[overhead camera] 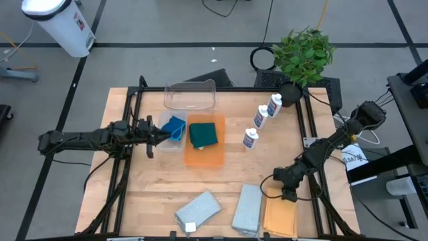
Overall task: Pick & Place Kitchen Items
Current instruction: Put the yellow towel into the orange bin
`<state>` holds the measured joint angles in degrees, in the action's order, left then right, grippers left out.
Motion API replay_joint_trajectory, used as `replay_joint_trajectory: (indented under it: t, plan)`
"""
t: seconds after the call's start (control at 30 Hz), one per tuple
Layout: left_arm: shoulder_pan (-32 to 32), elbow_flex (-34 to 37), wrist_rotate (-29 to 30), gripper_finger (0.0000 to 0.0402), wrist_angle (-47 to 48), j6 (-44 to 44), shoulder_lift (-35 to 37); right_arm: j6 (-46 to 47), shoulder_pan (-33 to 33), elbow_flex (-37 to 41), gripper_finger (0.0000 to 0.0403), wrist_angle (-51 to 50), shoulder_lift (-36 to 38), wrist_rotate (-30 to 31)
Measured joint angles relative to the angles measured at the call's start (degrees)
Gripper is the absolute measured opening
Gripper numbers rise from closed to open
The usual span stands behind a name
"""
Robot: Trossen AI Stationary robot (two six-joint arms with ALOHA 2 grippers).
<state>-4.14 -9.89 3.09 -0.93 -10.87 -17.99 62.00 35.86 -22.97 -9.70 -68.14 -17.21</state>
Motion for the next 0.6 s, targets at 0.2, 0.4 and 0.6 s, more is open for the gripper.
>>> replay_joint_trajectory:
  t: [0.2, 0.4, 0.6]
  plan:
    - [0.0, 0.0, 0.0, 0.0058, 0.95, 0.0, -0.01, -0.13, 0.0, 1.82, 0.0121, 0.97, 0.02, 0.43]
    - [0.0, 0.0, 0.01, 0.0058, 1.22, 0.17, 0.01, -2.86, -0.02, 2.86, 0.0036, 2.49, -0.08, 0.48]
    - [0.0, 0.0, 0.01, 0.0058, 1.22, 0.19, -0.01, -2.84, -0.8, 2.89, 0.0009, 2.16, 0.05, 0.13]
